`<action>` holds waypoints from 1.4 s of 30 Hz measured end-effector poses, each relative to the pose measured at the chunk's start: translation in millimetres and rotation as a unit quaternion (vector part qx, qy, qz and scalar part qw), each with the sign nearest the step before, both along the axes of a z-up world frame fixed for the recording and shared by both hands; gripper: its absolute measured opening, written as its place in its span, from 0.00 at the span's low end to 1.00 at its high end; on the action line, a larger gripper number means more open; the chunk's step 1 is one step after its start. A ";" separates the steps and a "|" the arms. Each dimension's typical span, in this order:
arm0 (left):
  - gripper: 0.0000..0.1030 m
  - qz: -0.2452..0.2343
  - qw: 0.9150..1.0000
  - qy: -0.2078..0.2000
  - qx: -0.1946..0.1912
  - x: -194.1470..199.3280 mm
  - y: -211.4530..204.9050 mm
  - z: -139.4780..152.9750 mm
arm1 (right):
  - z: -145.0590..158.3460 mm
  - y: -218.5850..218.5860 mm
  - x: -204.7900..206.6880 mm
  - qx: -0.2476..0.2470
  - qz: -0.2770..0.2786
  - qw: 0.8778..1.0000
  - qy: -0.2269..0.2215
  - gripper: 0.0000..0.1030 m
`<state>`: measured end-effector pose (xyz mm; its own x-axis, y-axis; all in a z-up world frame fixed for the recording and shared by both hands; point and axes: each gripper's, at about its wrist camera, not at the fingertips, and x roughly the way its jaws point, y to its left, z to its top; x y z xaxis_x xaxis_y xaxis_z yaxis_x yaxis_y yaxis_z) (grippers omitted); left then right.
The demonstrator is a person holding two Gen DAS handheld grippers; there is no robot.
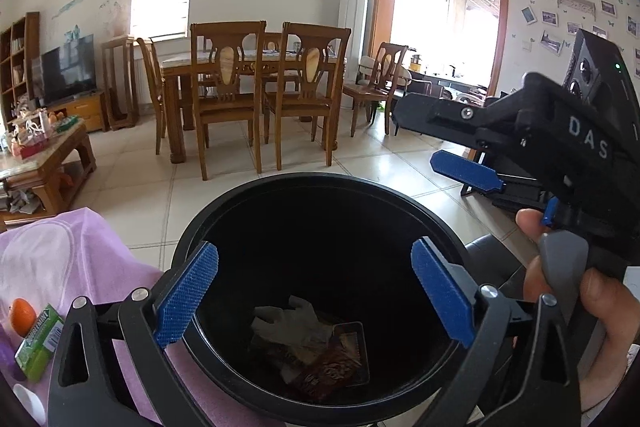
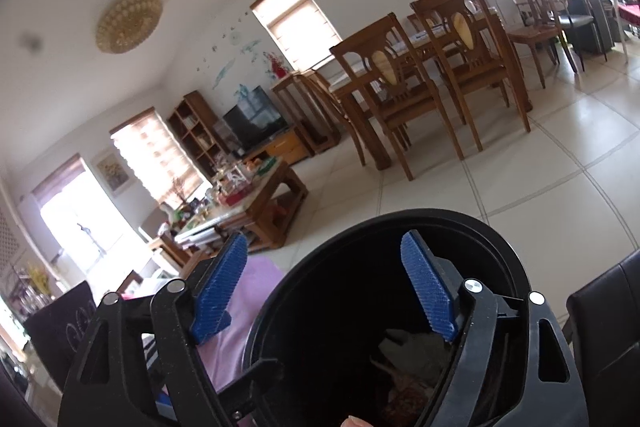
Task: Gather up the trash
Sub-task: 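Carry both items over the black bin and open both grippers to drop them, then grasp the foil packet with the left gripper while the right grasps the green Doublemint gum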
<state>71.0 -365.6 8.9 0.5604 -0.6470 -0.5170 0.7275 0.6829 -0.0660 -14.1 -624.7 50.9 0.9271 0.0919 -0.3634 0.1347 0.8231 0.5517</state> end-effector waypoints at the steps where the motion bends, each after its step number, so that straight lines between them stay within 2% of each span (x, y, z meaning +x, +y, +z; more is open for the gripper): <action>1: 0.94 0.000 1.000 -0.002 0.001 -0.9 -0.4 0.1 | 0.3 0.9 -3.7 0.002 -0.003 1.000 -0.001 0.90; 19: 0.95 0.009 1.000 0.003 -0.008 -7.9 18.5 11.0 | 9.0 20.3 -30.9 0.009 -0.018 1.000 0.004 0.93; 28: 0.95 0.033 0.999 0.001 0.001 -15.8 65.4 20.9 | 20.5 59.2 -45.7 -0.005 -0.006 1.000 0.002 0.93; 32: 0.95 0.063 0.998 -0.012 0.012 -13.0 105.2 24.5 | 20.4 80.8 -38.0 -0.017 0.013 1.000 0.013 0.93; 37: 0.95 0.132 0.991 -0.009 0.031 13.0 175.5 25.8 | 9.6 117.8 -17.7 -0.034 0.055 0.997 0.040 0.93; 42: 0.95 0.235 0.970 0.009 0.062 50.9 254.9 16.9 | -2.2 168.0 7.3 -0.054 0.107 0.991 0.061 0.93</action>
<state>122.0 -110.7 25.8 0.7680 -0.2546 -0.5876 0.3341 0.9421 0.0285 -6.8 -456.7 48.7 0.8388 0.2358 -0.4907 0.0121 0.8931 0.4498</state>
